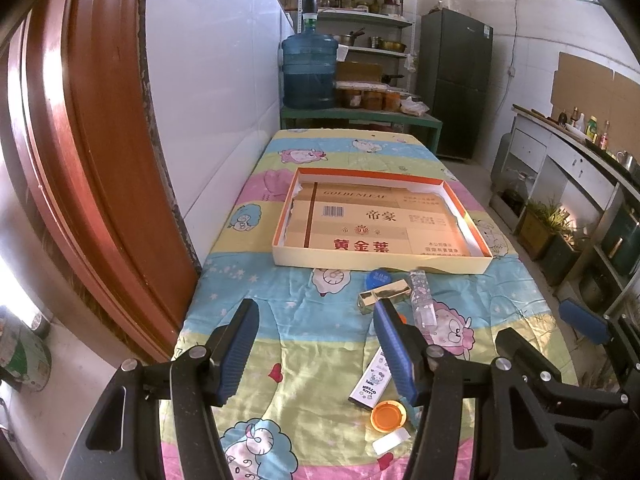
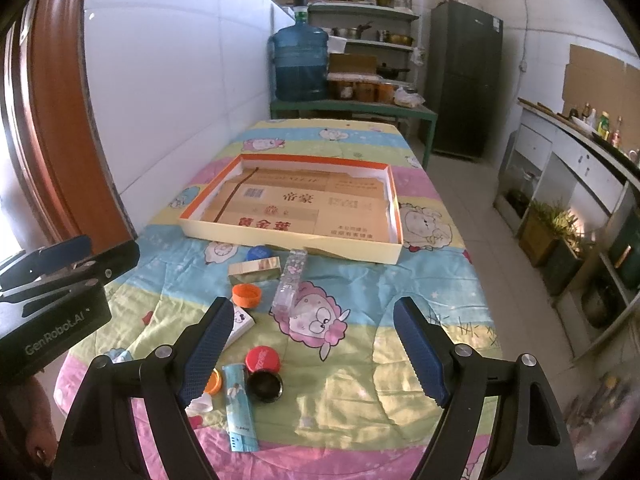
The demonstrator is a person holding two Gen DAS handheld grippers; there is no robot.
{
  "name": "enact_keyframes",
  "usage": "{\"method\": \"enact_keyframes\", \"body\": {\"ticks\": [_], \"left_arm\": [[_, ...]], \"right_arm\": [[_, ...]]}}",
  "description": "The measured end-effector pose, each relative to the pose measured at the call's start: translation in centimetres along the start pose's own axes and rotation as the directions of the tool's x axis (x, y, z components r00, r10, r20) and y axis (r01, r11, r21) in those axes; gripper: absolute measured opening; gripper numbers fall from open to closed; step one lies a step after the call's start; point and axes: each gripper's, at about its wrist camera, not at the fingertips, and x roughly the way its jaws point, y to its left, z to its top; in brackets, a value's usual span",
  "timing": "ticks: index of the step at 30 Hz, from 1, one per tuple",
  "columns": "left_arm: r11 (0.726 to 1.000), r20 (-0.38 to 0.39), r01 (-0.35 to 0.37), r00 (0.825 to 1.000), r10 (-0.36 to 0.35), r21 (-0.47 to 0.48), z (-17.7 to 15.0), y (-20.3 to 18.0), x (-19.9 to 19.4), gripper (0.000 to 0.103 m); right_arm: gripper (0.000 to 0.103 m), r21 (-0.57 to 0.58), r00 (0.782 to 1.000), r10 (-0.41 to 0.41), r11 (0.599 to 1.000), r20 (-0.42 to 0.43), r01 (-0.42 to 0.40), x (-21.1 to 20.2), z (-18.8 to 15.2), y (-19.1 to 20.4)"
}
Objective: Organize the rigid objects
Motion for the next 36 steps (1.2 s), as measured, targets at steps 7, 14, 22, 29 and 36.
{"method": "enact_keyframes", "body": {"ticks": [7,14,22,29,36], "left_arm": [[1.000,-0.001,0.002,1.000,-0.002,0.000,0.0,0.1,0.1,0.060],[1.000,-0.005,0.004,1.000,-0.004,0.000,-0.1,0.1,0.2,0.060],[1.000,-0.005,0.005,1.000,-0.005,0.000,-0.2,0.1,0.2,0.060],[1.000,-0.002,0.007,1.000,-0.007,-0.002,-0.5,0.2,0.2,0.060],[0.999,0.012,0.036,0.999,-0.036,-0.007,-2.5,1.7,0.4,0.060]], "right_arm": [[0.083,-0.001,1.000,-0.001,1.000,0.000,0.001,0.0,0.1,0.1],[0.083,0.002,1.000,-0.001,1.000,-0.005,0.001,0.0,-0.3,-0.2],[0.083,0.000,1.000,-0.001,1.000,-0.013,0.001,0.0,-0.6,-0.3],[0.083,-0.002,1.000,-0.005,1.000,-0.026,0.005,-0.3,-1.1,-0.1],[0.083,-0.030,0.998,-0.011,0.999,-0.057,0.009,-0.1,-2.5,0.1]]}}
